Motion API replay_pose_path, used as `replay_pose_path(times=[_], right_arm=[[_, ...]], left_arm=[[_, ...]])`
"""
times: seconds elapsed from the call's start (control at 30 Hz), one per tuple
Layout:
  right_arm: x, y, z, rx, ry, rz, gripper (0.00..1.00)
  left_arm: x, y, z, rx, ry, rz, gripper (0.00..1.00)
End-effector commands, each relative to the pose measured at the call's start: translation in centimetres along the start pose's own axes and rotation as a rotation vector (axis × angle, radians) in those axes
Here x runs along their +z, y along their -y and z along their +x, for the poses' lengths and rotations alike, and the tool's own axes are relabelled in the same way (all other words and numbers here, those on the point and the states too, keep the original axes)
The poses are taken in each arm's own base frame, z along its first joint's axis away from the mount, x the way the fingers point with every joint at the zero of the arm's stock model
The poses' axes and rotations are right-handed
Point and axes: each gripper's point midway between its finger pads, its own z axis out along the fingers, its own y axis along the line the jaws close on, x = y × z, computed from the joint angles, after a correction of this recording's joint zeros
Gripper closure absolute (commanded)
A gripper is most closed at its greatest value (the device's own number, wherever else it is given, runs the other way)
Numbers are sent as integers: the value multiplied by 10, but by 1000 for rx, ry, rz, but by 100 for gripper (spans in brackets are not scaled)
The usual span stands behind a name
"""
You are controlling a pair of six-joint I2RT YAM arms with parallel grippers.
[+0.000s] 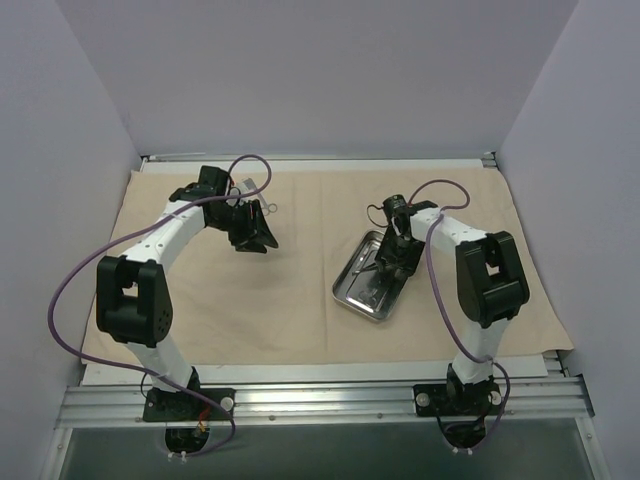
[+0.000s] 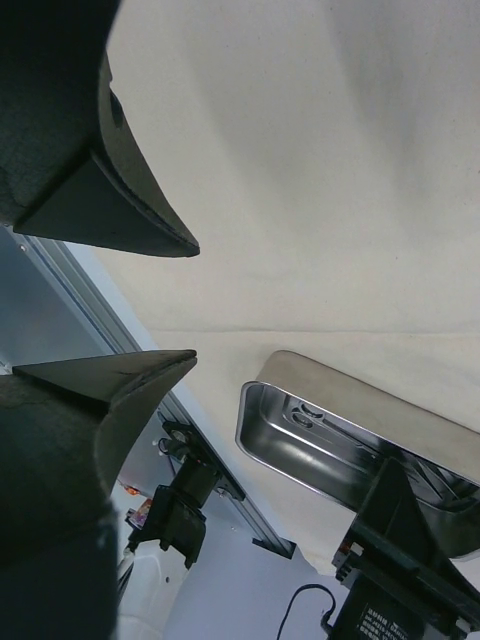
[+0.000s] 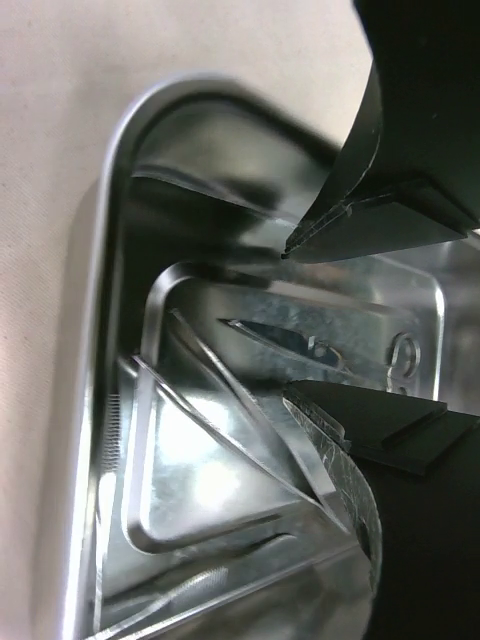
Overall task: Open and lay out the surgical kit
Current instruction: Pick up the medical item from the container.
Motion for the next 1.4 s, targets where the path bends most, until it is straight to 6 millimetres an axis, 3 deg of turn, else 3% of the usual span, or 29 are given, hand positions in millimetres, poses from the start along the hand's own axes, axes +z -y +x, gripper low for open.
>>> replay_pose_path(times=[0.0, 0.2, 0.3, 0.4, 0.43, 0.53, 0.63, 0.77, 0.97, 1.37], right_arm=[[7, 3, -1, 6, -5, 41, 49], [19, -1, 2, -2, -32, 46, 50], [28, 4, 10, -10, -60, 69, 55], [37, 4, 25, -20, -117, 42, 68], [40, 4, 26, -29, -119, 40, 78], [46, 4, 31, -58, -143, 33, 94], [44, 4, 27, -88, -139, 39, 100], [29, 2, 14, -151, -103, 31, 100], [-9, -21, -9, -179, -32, -78, 100], [-17, -36, -15, -177, -19, -178, 100]], left_arm=[[2, 7, -5, 44, 6, 40, 49], [3, 8, -7, 48, -1, 48, 49], [3, 7, -7, 50, -3, 46, 49], [3, 7, -8, 53, -6, 45, 49], [3, 7, -7, 54, -6, 47, 49], [3, 6, -7, 60, -6, 42, 49], [2, 7, -6, 62, -8, 43, 49], [-2, 12, -8, 72, -1, 51, 49], [-6, 30, -10, 98, 0, 118, 49], [5, 74, -9, 173, -1, 268, 45]])
